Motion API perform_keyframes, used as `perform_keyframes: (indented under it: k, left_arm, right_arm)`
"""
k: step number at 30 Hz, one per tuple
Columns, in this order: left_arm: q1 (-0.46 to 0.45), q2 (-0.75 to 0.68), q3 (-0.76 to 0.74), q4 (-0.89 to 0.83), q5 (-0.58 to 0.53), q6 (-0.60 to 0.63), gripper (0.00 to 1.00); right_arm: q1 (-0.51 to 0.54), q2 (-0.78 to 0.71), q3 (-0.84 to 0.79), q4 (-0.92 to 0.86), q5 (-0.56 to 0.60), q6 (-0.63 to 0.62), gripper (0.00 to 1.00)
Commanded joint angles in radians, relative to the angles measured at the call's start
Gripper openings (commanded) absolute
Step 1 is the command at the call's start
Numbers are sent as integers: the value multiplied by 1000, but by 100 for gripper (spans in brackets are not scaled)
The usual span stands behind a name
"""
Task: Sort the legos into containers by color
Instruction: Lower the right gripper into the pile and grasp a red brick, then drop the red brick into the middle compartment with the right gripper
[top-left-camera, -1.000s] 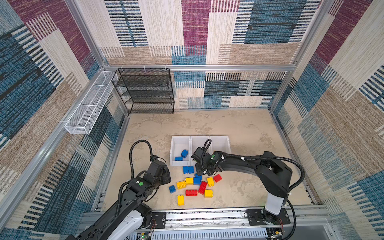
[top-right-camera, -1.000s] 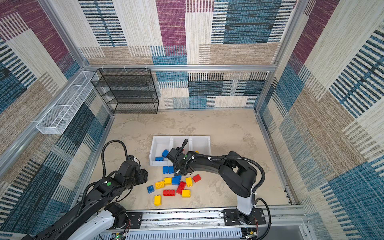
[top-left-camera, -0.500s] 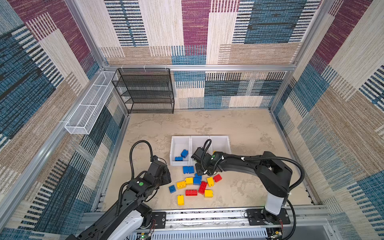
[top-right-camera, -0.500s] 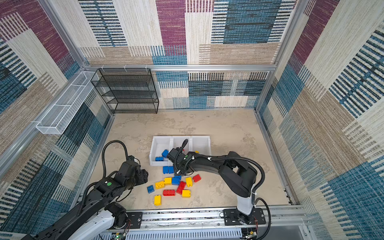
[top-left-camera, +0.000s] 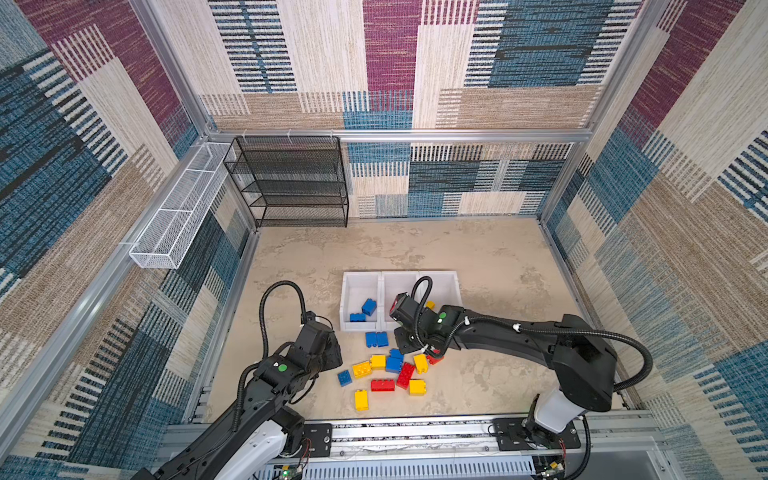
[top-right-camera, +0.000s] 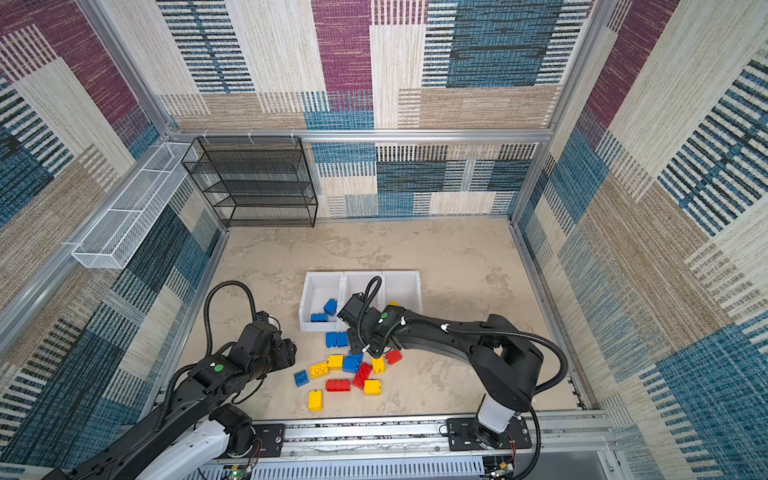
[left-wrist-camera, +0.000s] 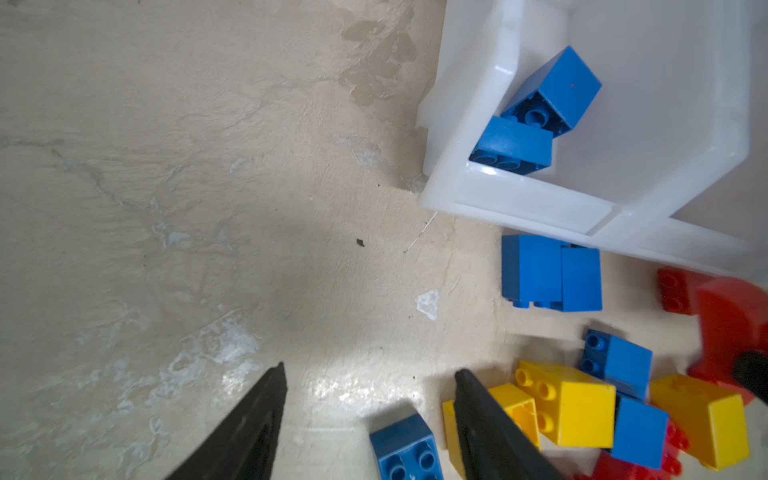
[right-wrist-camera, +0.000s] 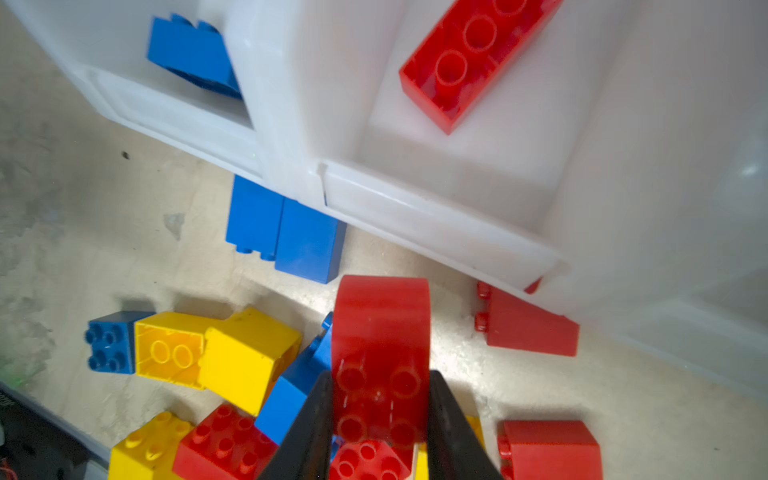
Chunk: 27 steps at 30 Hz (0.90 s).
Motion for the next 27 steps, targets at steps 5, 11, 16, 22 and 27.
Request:
perform_keyframes:
  k: [5, 11, 16, 22, 27]
  left_arm:
    - [1, 16, 1, 9, 35, -25, 67]
    - [0, 21, 4, 9, 66, -26, 67]
    - [1, 22, 6, 9, 83, -23, 66]
    - [0, 35, 9, 20, 101, -16, 66]
    - [-4, 59, 6, 47, 142, -15, 66]
  right_arm:
    - [-79, 38, 125, -7, 49, -102, 29]
    - [-136, 156, 223, 0, 36, -164, 31]
    - [-142, 168, 219, 3, 26, -168, 39]
    - [-144, 110, 202, -8, 62, -157, 71]
    - [-146, 58, 191, -26, 89, -144, 74]
